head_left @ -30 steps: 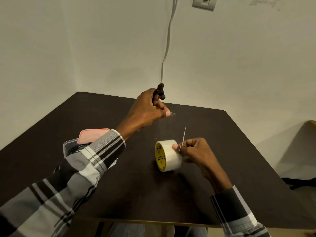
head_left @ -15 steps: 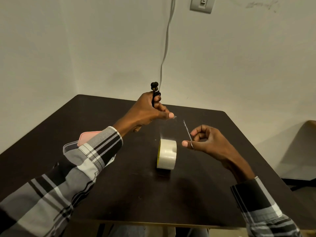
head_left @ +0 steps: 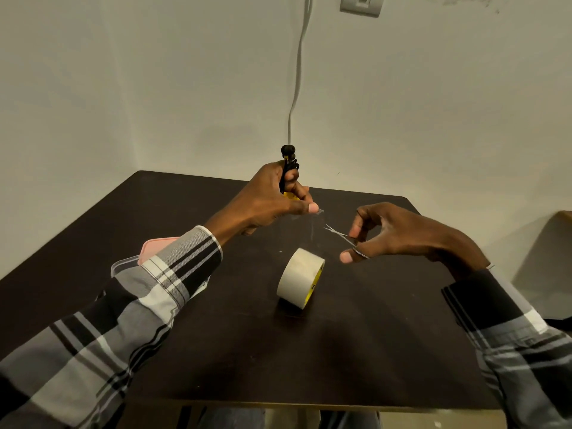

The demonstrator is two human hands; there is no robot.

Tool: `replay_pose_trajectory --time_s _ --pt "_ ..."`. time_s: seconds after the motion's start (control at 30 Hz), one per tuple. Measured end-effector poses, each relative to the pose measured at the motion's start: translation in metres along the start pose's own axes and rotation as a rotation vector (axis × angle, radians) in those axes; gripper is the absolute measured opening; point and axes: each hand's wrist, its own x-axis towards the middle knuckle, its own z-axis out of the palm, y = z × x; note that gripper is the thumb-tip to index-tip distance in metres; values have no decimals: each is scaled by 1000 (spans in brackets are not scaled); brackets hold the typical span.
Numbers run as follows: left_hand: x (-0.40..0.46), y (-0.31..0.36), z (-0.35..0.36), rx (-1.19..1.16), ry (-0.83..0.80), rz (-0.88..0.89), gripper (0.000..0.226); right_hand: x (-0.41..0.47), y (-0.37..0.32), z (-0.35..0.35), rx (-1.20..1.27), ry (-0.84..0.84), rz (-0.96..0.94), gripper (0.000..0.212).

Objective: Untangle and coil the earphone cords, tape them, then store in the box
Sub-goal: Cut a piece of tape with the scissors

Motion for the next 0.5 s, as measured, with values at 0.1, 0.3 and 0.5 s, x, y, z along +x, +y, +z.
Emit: replay_pose_trajectory --time_s 0.1,0.3,0.5 --pt "1 1 0 17 -31 4 48 3 -6 -2 -12 -18 -1 58" --pt "0 4 -2 12 -51 10 49 8 -14 -6 -25 -29 -31 48" --pt "-3 2 -4 -6 -34 -5 50 13 -10 -7 19 -45 -56 36"
